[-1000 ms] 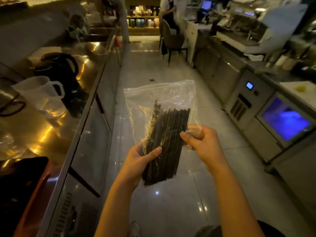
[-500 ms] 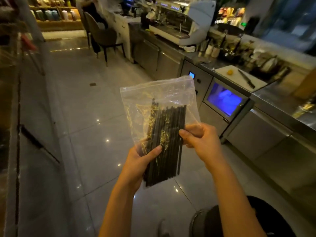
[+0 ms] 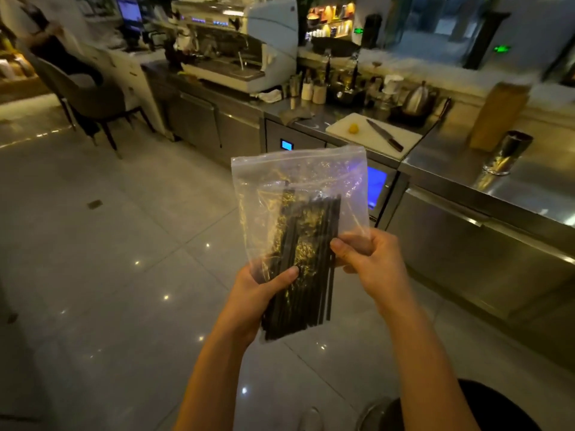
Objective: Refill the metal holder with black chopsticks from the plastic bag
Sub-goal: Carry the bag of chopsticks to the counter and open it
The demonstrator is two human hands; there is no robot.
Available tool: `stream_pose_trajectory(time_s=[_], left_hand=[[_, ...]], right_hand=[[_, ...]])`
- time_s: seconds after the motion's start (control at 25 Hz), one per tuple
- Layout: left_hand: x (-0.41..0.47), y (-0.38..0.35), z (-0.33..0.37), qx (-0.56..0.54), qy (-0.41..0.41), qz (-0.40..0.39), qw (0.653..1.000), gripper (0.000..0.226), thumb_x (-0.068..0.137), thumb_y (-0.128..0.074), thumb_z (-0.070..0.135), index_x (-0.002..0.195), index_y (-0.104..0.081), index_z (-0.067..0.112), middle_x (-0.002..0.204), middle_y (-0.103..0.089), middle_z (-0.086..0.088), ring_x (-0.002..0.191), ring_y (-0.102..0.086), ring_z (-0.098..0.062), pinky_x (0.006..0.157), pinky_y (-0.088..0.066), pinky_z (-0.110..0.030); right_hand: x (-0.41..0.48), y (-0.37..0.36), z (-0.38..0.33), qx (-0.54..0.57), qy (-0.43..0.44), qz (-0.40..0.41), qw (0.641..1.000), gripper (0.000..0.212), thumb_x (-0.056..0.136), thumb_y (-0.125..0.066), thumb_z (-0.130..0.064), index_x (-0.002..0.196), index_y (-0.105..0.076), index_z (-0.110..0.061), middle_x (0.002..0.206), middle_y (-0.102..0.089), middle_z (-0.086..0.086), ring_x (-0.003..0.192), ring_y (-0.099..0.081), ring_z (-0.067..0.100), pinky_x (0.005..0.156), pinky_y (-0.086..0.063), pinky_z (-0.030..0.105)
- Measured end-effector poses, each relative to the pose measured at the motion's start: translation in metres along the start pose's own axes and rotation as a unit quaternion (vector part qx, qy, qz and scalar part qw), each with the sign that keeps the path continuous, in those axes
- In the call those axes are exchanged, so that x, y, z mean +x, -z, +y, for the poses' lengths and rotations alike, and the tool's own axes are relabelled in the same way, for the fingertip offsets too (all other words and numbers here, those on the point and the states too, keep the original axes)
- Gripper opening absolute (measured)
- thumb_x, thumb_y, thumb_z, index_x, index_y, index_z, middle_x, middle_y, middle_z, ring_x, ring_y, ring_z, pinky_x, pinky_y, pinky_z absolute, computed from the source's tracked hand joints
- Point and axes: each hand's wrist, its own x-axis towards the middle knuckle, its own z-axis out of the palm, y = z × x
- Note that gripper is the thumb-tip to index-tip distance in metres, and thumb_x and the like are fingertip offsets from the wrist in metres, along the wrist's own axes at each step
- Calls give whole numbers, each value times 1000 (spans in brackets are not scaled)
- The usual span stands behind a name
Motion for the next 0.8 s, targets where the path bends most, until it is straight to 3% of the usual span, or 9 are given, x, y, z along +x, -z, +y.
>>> stream_pose_trajectory(time_s=[0.16,0.28,0.48,0.6,0.8], left_hand=[[83,-49,10,8,12,-42,999,32,83,-67,7,115,-63,10,104,-74,-12,98,-71,-25,74,-59,-30],[129,-79,8,17,41,-65,997,28,84,-68,7,111,-64,13,103,-75,-11,98,-71,-25,75,-60,-31],[215,-109,8,28,55,-118,991,33,80,-69,9,112,-64,11,107,-73,-12,101,-70,-25,86,-58,-40],[279,-124,10,32,67,-161,984,39,77,-70,12,115,-63,7,109,-72,-15,104,-69,-28,90,-55,-43],[385,-148,35,17,79,-233,969,36,79,-69,6,114,-65,4,108,-73,-16,103,-69,-28,87,-58,-36]], right_hand=[[66,48,9,8,-3,55,998,9,84,-71,-14,92,-68,-9,79,-75,2,69,-73,12,60,-54,22],[102,74,24,4,-26,96,995,8,84,-71,-10,83,-68,-17,72,-75,-3,66,-72,11,59,-53,23],[165,100,40,10,-36,152,988,21,84,-69,-4,76,-68,-23,68,-74,-6,64,-71,6,53,-49,12],[210,112,49,-18,-51,199,978,16,84,-69,-7,79,-69,-23,79,-74,1,71,-72,9,58,-53,17],[291,128,44,-70,-69,275,957,3,84,-72,-13,82,-71,-16,84,-74,8,77,-72,19,66,-57,29]])
